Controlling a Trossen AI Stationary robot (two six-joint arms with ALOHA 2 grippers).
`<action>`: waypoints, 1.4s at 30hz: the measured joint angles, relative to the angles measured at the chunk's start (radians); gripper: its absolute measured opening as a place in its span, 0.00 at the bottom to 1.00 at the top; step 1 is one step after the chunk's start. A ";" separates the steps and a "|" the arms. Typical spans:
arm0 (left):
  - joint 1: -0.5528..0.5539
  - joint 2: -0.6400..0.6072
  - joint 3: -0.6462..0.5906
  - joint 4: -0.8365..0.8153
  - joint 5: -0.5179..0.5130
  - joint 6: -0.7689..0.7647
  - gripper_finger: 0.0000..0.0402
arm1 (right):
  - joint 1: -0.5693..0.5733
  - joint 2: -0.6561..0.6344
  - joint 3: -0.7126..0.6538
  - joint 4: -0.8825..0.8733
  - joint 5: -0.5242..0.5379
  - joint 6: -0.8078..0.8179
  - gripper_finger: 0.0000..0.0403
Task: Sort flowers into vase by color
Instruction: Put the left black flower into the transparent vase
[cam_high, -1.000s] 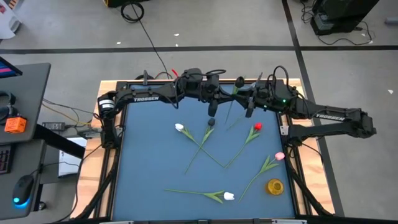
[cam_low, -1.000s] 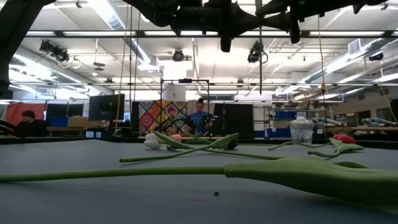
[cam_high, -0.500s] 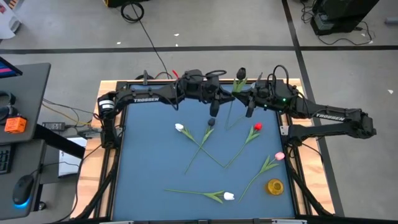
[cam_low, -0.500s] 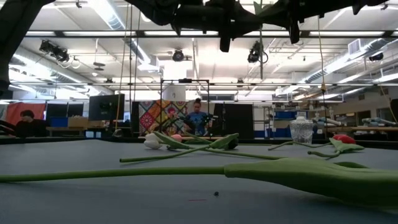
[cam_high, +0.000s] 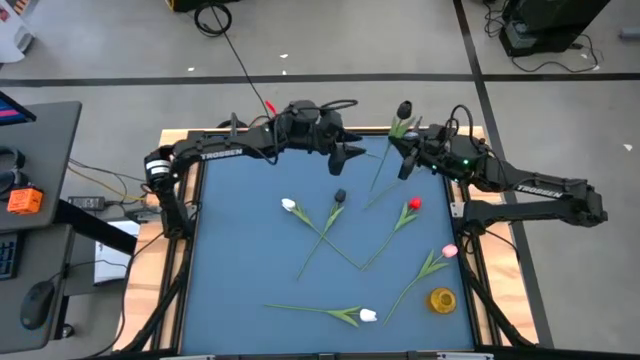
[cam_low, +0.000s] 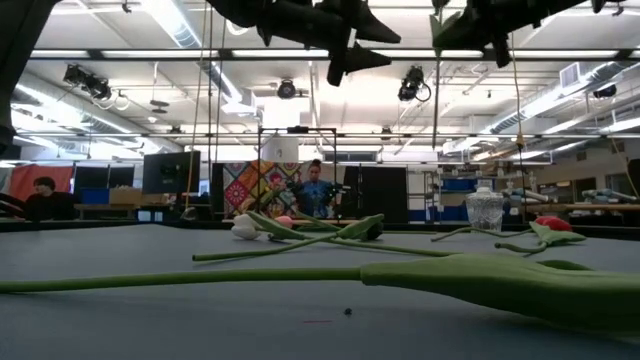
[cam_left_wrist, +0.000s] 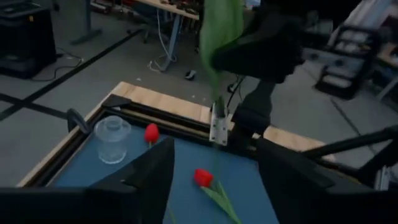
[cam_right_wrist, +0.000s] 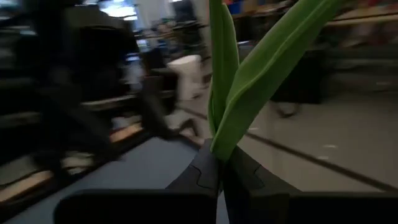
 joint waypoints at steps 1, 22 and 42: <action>0.001 -0.001 0.000 0.008 -0.001 -0.009 0.61 | -0.006 -0.008 0.000 -0.010 0.030 -0.008 0.04; 0.004 0.020 0.000 0.026 -0.092 -0.001 0.63 | -0.428 0.022 0.108 -0.084 0.073 -0.303 0.03; 0.138 0.062 0.000 0.111 0.018 0.089 0.63 | -0.641 0.238 0.238 -0.149 -0.065 -0.283 0.03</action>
